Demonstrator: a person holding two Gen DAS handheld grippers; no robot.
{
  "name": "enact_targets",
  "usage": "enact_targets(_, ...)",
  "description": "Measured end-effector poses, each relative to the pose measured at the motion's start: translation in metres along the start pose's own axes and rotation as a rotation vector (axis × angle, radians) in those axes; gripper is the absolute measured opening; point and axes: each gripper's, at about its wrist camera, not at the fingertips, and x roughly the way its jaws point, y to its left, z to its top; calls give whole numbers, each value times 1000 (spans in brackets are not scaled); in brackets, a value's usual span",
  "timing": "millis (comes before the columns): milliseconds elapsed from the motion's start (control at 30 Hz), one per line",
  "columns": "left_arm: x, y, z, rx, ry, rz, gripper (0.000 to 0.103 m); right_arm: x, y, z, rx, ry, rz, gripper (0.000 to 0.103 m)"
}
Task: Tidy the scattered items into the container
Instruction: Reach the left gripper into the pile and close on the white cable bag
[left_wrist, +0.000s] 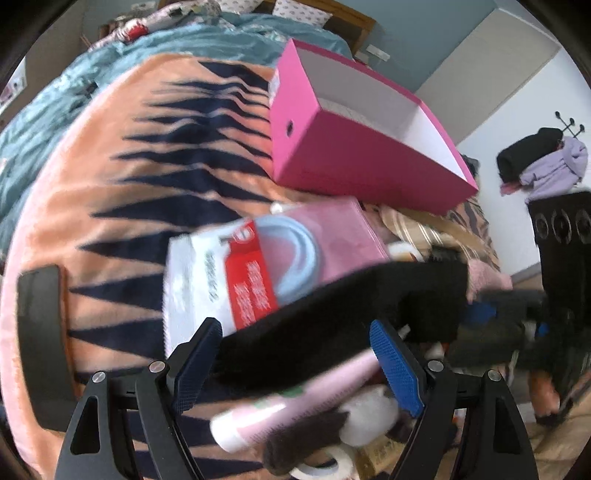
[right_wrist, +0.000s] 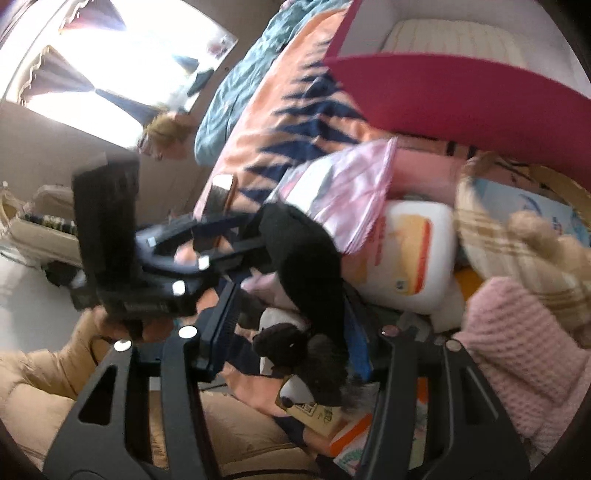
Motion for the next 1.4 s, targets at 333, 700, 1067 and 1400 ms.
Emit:
enact_targets(333, -6, -35, -23, 142, 57, -180, 84, -13, -18, 33, 92, -81, 12, 56)
enact_targets(700, -36, 42, 22, -147, -122, -69, 84, 16, -32, 77, 202, -51, -128, 56)
enact_targets(1067, 25, 74, 28, -247, 38, -33, 84, 49, -37, 84, 145, 64, -185, 56)
enact_targets(1400, 32, 76, 26, -300, 45, -146, 79, 42, -24, 79, 10, 53, -209, 14)
